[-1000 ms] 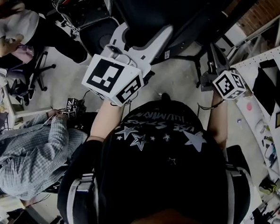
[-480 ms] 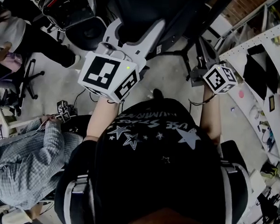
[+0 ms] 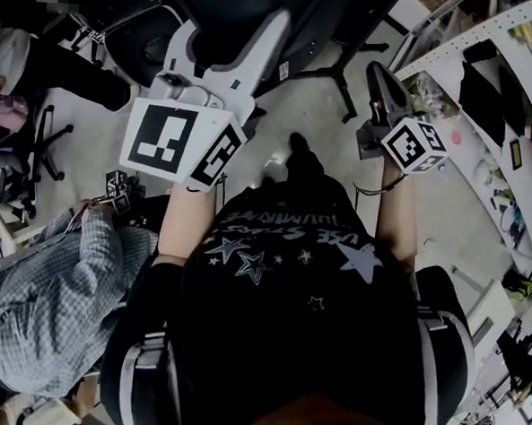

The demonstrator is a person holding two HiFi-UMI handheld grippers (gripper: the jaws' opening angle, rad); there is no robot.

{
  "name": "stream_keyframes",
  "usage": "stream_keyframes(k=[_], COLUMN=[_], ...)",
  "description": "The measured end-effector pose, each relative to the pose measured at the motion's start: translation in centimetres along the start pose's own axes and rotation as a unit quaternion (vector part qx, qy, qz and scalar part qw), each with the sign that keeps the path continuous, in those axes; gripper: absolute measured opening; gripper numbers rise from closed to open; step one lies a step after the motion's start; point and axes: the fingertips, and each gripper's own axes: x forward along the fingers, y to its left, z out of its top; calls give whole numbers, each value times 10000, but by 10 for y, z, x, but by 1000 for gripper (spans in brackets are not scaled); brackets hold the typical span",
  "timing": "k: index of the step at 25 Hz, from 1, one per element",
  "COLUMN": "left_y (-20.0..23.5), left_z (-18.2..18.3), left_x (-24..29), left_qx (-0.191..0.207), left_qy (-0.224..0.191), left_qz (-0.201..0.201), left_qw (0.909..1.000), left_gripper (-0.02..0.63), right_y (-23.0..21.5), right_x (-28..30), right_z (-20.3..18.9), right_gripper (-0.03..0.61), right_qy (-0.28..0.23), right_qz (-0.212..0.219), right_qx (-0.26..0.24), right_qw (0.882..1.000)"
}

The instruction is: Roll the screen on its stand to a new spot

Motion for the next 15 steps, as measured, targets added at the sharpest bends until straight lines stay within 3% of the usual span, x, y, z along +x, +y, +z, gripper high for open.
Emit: stream_keyframes(k=[9,15], left_y=[-28,-51], left_z=[6,6], left_x=[-49,-68], left_qx=[19,34], left_qy=[-144,-114], left_qz=[191,420], left_qw=[9997,9990], left_gripper=[210,210], right_y=[17,6], right_x=[-78,-125], right_z=[-23,-15], right_gripper=[8,8], right_qy=[14,76], right_qz=[-249,-84], right_qx=[-29,-19], right_qw=[9997,9999])
